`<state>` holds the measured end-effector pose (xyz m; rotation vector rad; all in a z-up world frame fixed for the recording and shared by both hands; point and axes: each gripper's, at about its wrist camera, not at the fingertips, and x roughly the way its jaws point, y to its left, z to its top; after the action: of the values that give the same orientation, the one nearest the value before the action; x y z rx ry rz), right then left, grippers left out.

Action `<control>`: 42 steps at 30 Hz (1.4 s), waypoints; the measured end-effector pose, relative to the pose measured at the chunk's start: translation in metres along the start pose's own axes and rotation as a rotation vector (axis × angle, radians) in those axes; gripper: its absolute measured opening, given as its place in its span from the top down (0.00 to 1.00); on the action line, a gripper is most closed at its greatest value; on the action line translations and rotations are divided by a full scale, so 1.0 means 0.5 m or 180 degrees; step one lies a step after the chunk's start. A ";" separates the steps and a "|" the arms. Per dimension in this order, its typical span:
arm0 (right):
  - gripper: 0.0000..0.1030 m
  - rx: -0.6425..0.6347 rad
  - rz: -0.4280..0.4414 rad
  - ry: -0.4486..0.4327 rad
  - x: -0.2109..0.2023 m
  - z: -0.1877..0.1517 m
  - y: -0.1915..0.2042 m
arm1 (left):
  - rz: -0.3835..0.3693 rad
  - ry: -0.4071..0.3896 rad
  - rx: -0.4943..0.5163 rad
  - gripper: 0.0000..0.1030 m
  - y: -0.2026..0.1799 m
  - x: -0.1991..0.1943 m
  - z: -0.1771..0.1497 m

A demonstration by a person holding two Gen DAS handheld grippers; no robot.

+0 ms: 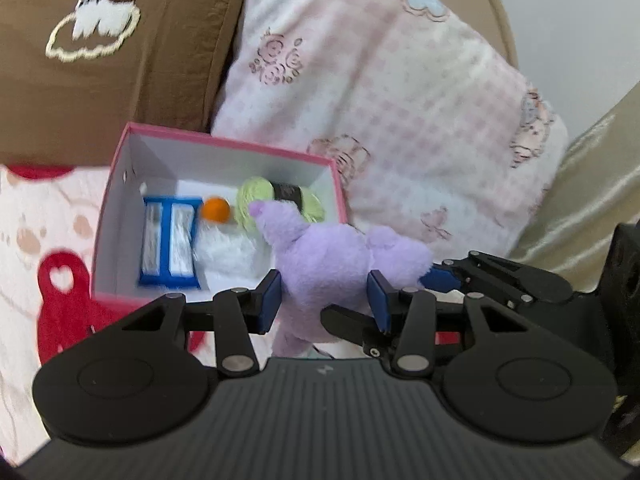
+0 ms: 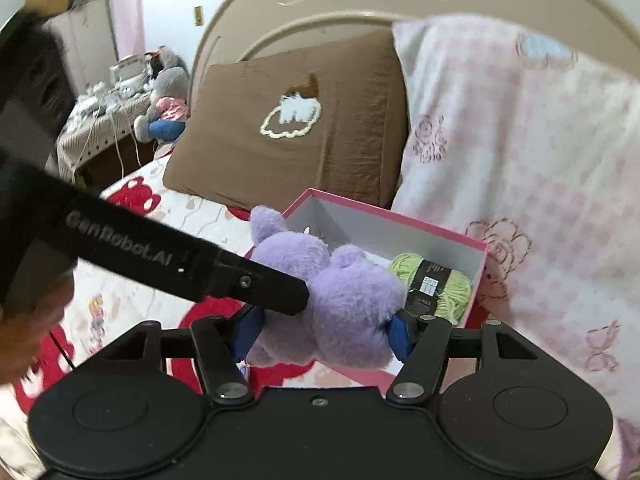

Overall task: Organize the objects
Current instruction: 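Lift the purple plush with the left gripper and carry it over the pink box, then lower the plush into the pink box and open the left gripper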

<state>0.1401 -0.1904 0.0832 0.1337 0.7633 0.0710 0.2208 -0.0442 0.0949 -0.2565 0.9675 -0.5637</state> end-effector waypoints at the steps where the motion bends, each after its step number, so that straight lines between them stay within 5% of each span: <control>1: 0.34 0.0018 -0.0010 0.0030 0.016 0.007 -0.007 | 0.0042 0.0031 0.0026 0.58 0.003 0.023 0.008; 6: 0.34 0.0137 -0.0149 0.0192 0.118 0.027 -0.040 | 0.0204 0.0055 0.0046 0.58 0.039 0.107 0.037; 18: 0.34 0.0272 -0.0185 0.0719 0.290 0.005 -0.096 | 0.0082 0.0372 -0.0224 0.58 0.145 0.257 0.016; 42: 0.30 0.0044 -0.0432 0.1070 0.342 -0.058 -0.098 | 0.0023 0.0556 -0.0303 0.59 0.170 0.337 -0.035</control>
<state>0.2438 -0.2171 -0.0615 0.0835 1.1065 -0.0423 0.3092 -0.0672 -0.0715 -0.2920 1.1659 -0.5406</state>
